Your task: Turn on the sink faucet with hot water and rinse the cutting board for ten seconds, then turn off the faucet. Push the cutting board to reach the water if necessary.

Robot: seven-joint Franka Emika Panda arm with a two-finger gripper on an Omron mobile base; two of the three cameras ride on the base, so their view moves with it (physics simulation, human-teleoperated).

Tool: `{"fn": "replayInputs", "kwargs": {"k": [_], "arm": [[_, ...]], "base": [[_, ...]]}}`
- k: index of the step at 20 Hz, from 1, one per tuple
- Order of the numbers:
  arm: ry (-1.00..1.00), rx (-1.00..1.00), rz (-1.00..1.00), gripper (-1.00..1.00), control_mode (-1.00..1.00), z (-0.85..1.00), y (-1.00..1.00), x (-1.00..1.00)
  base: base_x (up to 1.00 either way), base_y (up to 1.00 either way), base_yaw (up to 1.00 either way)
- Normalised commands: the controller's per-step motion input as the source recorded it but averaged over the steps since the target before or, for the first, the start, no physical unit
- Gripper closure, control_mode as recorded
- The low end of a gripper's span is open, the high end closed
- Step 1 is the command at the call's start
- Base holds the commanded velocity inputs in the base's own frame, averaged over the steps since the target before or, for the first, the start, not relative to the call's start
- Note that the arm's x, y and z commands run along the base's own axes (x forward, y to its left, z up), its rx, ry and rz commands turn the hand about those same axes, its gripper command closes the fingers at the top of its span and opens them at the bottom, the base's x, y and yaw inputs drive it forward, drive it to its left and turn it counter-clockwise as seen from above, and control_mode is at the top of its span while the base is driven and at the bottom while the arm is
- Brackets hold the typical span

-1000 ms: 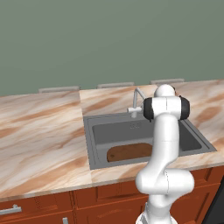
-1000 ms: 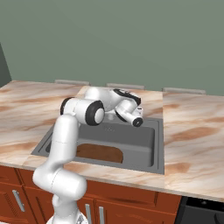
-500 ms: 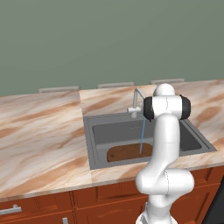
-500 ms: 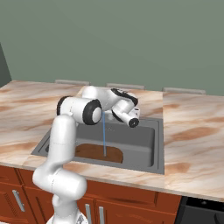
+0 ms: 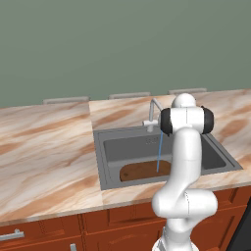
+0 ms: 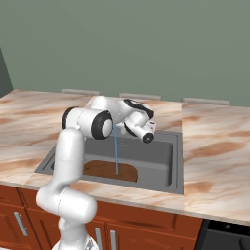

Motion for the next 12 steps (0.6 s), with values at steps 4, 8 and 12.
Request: {"fn": "replayInputs", "kwargs": {"k": [4, 8, 12], "arm": [[0.02, 0.03, 0.00, 1.00, -1.00, -0.21, -1.00, -0.49], [0.00, 0.04, 0.00, 1.00, -1.00, -0.25, -1.00, -0.56], [0.01, 0.04, 0.00, 1.00, -1.00, -0.27, -1.00, -0.68]], "base": [[0.00, 0.00, 0.00], [0.00, 0.00, 0.00], [0.00, 0.00, 0.00]]}}
